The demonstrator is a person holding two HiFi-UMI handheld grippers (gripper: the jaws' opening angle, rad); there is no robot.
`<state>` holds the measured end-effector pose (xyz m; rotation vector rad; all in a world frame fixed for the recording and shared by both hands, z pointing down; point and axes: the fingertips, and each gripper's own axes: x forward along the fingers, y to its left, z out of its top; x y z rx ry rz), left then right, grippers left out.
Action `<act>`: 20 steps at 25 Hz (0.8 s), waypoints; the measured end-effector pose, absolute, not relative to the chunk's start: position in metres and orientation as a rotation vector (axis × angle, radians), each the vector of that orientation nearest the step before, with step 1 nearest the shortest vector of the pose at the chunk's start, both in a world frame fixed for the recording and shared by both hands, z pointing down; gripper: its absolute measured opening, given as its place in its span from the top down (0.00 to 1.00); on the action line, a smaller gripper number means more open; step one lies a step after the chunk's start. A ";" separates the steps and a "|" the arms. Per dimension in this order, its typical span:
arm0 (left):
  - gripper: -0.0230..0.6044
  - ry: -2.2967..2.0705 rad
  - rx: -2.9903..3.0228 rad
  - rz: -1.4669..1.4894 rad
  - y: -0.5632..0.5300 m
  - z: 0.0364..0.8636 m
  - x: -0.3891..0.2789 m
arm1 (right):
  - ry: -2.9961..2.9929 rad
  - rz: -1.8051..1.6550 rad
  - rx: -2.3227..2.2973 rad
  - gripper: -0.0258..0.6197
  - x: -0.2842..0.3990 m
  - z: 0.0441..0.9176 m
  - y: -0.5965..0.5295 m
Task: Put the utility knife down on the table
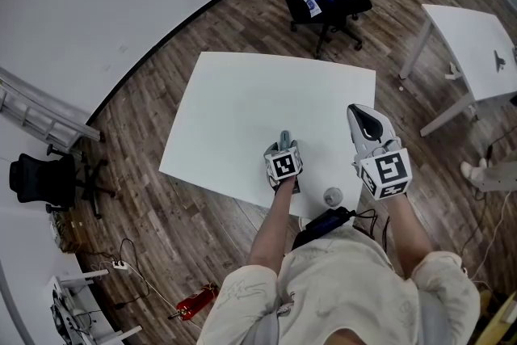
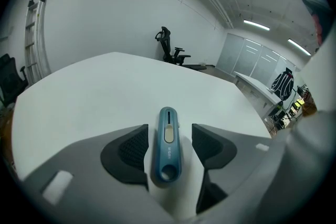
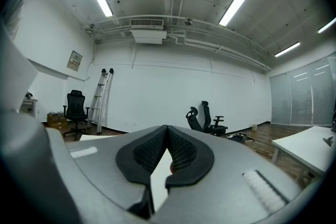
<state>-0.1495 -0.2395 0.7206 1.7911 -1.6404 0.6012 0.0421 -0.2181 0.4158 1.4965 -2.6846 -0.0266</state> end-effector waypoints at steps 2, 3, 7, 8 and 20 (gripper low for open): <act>0.51 -1.638 1.787 0.601 -0.239 0.719 -0.150 | -2.683 -0.029 1.496 0.95 0.042 0.416 -0.218; 0.51 -1.639 1.787 0.601 -0.239 0.719 -0.150 | -2.682 -0.028 1.496 0.95 0.042 0.416 -0.218; 0.51 -1.631 1.807 0.597 -0.239 0.720 -0.147 | -2.682 -0.025 1.498 0.95 0.042 0.417 -0.218; 0.51 -1.634 1.811 0.600 -0.239 0.721 -0.147 | -2.683 -0.025 1.499 0.95 0.042 0.417 -0.218; 0.51 -1.673 1.814 0.567 -0.236 0.712 -0.152 | -2.680 -0.023 1.498 0.95 0.042 0.418 -0.219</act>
